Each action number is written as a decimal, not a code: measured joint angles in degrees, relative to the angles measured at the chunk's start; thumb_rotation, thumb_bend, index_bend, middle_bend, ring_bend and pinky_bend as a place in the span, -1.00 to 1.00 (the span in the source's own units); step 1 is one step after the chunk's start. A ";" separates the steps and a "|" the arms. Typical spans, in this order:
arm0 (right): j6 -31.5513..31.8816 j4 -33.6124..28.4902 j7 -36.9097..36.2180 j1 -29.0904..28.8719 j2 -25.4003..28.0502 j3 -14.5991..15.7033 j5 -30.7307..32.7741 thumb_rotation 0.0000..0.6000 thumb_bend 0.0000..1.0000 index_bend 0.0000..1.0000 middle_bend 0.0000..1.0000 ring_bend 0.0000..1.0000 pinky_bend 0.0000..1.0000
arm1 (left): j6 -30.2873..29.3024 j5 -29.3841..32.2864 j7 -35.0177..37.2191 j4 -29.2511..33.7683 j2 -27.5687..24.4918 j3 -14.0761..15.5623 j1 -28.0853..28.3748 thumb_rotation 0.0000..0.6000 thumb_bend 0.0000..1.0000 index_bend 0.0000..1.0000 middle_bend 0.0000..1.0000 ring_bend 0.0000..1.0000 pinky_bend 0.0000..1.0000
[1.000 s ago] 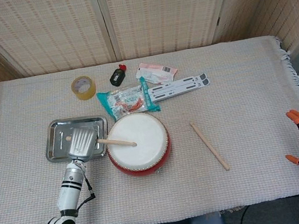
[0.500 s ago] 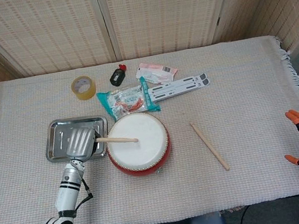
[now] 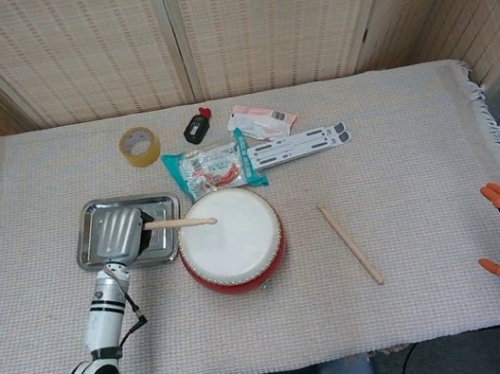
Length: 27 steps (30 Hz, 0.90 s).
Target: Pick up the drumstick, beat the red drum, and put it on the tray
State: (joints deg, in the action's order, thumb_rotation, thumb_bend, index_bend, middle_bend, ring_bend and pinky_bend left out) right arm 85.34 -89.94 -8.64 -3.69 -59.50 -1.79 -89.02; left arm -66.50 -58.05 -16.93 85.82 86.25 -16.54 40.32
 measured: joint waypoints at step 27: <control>-0.64 -1.33 1.38 -0.03 0.56 -0.07 0.57 1.00 -1.00 -0.87 -0.90 -1.00 -1.00 | 16.06 -2.72 9.93 -36.32 11.15 2.42 3.64 1.00 0.53 1.00 1.00 0.95 1.00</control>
State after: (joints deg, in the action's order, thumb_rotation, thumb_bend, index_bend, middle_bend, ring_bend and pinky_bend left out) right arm 84.70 -91.26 -7.25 -3.72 -58.94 -1.86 -88.45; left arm -50.44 -60.77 -7.01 49.50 97.40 -14.12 43.96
